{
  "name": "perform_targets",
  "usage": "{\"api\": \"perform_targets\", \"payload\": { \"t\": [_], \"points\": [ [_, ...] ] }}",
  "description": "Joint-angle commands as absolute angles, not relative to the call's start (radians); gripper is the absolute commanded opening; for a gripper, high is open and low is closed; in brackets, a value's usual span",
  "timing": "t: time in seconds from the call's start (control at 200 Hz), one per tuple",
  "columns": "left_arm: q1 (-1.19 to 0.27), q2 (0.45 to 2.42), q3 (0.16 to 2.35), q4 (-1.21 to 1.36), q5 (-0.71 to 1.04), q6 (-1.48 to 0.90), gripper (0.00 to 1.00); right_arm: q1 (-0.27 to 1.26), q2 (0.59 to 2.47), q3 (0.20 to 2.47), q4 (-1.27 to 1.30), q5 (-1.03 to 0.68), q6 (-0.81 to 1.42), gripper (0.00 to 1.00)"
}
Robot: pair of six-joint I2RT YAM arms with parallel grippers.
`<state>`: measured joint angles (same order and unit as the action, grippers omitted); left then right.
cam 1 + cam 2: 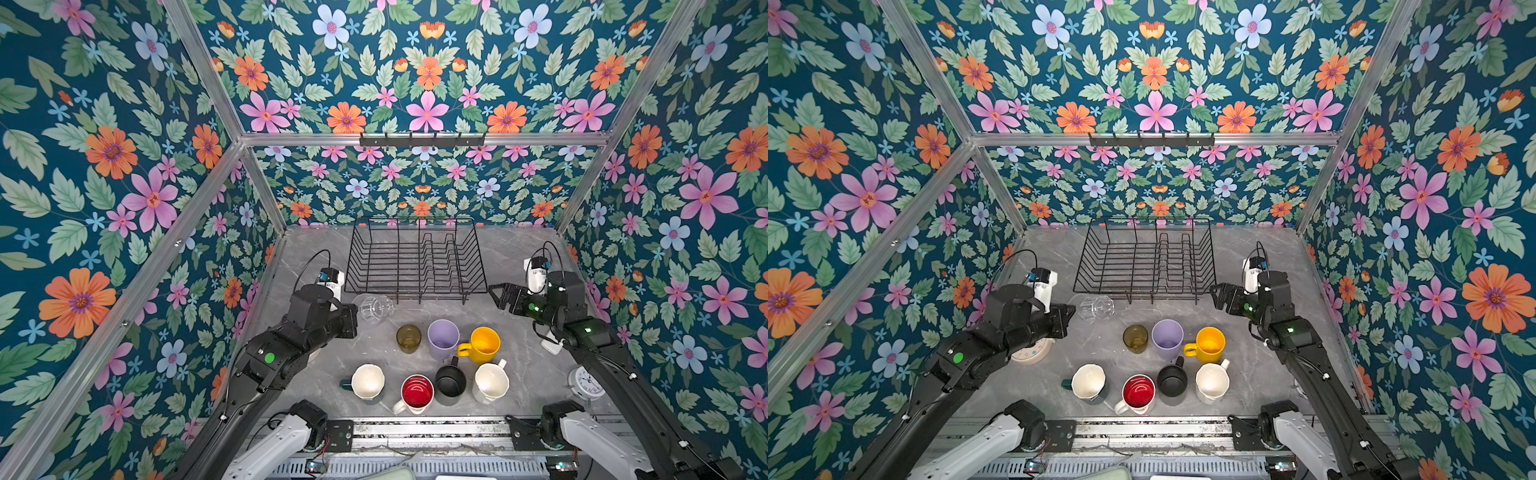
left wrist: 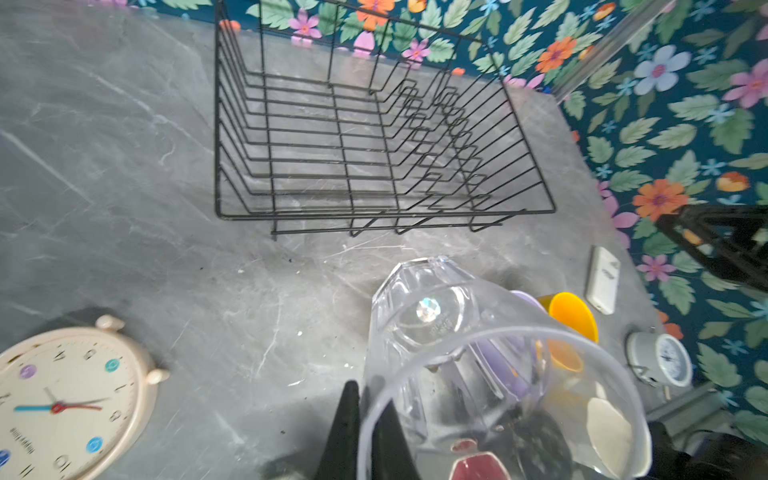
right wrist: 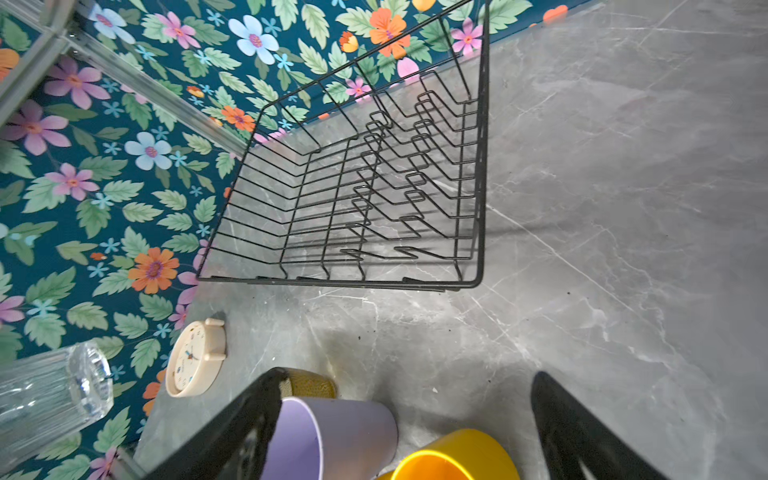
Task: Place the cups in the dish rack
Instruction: 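Lift the clear tumbler with the left gripper toward the right gripper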
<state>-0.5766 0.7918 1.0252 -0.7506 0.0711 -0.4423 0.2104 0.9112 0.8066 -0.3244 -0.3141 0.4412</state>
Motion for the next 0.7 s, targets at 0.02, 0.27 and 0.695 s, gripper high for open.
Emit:
{"api": "perform_targets", "payload": {
  "t": [0.02, 0.27, 0.695],
  "points": [
    [-0.575, 0.794, 0.983, -0.491, 0.219, -0.480, 0.00, 0.212, 0.901, 0.814, -0.240, -0.458, 0.455, 0.93],
    [-0.573, 0.864, 0.895, -0.105, 0.450, -0.568, 0.00, 0.212, 0.870, 0.773, 0.066, -0.822, 0.623, 0.94],
    [-0.425, 1.029, 0.761, 0.400, 0.872, -0.811, 0.00, 0.241, 0.906, 0.760, 0.341, -0.950, 0.773, 0.97]
  ]
}}
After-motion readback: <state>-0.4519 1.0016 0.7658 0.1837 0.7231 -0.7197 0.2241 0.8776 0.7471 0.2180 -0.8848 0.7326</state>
